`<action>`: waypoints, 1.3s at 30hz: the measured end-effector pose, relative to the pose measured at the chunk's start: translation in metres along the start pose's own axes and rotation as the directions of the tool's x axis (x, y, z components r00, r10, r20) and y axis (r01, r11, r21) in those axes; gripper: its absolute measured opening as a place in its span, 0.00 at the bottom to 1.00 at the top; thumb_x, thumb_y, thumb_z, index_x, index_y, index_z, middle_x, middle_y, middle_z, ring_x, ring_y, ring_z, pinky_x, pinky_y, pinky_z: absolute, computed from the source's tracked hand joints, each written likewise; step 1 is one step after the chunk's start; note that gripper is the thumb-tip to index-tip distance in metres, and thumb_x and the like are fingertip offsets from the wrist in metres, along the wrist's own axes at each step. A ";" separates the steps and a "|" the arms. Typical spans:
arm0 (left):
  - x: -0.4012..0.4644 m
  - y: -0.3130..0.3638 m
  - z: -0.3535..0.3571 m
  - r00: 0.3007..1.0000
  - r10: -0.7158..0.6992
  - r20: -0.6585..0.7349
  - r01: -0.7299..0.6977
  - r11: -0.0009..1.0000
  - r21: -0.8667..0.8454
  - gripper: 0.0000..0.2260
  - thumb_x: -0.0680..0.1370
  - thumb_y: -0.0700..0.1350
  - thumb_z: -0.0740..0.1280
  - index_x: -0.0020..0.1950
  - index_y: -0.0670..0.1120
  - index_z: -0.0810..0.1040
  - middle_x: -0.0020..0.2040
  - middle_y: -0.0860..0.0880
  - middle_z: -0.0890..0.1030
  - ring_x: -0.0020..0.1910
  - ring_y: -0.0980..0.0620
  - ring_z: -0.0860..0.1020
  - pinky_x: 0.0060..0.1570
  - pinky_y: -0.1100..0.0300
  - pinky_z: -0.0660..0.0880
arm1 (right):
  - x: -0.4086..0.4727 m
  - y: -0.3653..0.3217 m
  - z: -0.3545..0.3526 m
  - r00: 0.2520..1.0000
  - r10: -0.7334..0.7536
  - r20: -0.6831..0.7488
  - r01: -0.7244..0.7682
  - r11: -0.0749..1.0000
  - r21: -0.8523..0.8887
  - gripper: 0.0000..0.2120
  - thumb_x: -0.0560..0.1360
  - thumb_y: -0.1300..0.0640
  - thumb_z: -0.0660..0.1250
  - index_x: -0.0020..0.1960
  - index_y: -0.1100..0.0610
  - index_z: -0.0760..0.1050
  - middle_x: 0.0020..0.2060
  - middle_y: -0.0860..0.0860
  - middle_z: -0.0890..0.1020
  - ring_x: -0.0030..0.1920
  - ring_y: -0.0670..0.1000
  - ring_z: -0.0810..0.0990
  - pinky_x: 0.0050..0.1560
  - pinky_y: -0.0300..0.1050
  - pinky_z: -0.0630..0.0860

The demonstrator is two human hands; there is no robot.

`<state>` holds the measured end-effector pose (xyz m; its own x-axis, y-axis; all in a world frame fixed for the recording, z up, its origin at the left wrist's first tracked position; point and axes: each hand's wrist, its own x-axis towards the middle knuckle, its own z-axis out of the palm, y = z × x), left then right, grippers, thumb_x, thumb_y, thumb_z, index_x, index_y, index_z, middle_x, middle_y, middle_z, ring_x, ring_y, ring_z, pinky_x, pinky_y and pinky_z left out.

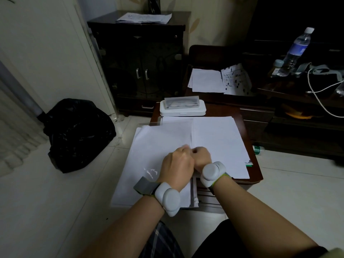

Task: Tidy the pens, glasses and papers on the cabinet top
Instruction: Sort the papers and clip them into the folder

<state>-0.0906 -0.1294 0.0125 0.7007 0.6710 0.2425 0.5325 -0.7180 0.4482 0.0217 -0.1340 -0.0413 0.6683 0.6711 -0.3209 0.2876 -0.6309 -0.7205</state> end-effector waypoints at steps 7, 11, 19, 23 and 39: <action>0.000 -0.003 0.014 0.998 -0.045 0.054 0.041 0.997 0.069 0.12 0.76 0.40 0.56 0.33 0.44 0.60 0.30 0.51 0.61 0.33 0.47 0.65 0.34 0.58 0.59 | 0.001 0.036 -0.051 0.828 0.152 -0.540 -0.241 0.966 -0.097 0.22 0.73 0.47 0.68 0.60 0.60 0.70 0.60 0.59 0.72 0.63 0.61 0.69 0.58 0.52 0.68; 0.001 -0.004 0.022 0.994 -0.072 0.083 0.066 0.995 0.068 0.16 0.76 0.39 0.56 0.30 0.45 0.55 0.29 0.52 0.61 0.32 0.48 0.66 0.33 0.59 0.58 | -0.008 0.046 -0.068 0.764 0.339 -0.550 -0.453 0.888 -0.082 0.39 0.65 0.39 0.74 0.63 0.63 0.64 0.63 0.61 0.69 0.64 0.60 0.67 0.62 0.52 0.66; 0.004 -0.009 0.037 0.975 -0.092 0.202 0.082 0.995 0.058 0.08 0.76 0.38 0.56 0.37 0.42 0.66 0.37 0.46 0.71 0.36 0.49 0.67 0.35 0.58 0.61 | -0.015 0.054 -0.078 0.767 0.402 -0.500 -0.486 0.873 -0.045 0.42 0.61 0.39 0.76 0.63 0.63 0.65 0.61 0.60 0.73 0.62 0.60 0.72 0.59 0.52 0.70; 0.002 -0.014 0.043 0.956 -0.119 0.269 0.104 0.992 0.073 0.14 0.76 0.39 0.56 0.31 0.46 0.57 0.32 0.48 0.66 0.36 0.47 0.68 0.35 0.57 0.61 | -0.018 0.056 -0.084 0.824 0.332 -0.459 -0.358 0.933 0.032 0.24 0.68 0.46 0.72 0.57 0.59 0.72 0.55 0.57 0.79 0.56 0.60 0.78 0.51 0.48 0.75; 0.002 -0.004 0.027 0.978 -0.150 0.145 0.147 0.989 0.032 0.14 0.77 0.38 0.56 0.32 0.44 0.59 0.36 0.44 0.70 0.35 0.46 0.69 0.34 0.57 0.62 | -0.056 0.018 -0.075 0.827 0.187 -0.530 0.136 0.848 0.512 0.23 0.72 0.44 0.69 0.61 0.56 0.73 0.38 0.45 0.78 0.45 0.50 0.77 0.49 0.42 0.72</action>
<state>-0.0788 -0.1299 -0.0124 0.6741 0.7372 0.0454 0.6447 -0.6173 0.4509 0.0409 -0.2120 0.0101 0.9702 0.2306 -0.0746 -0.0163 -0.2450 -0.9694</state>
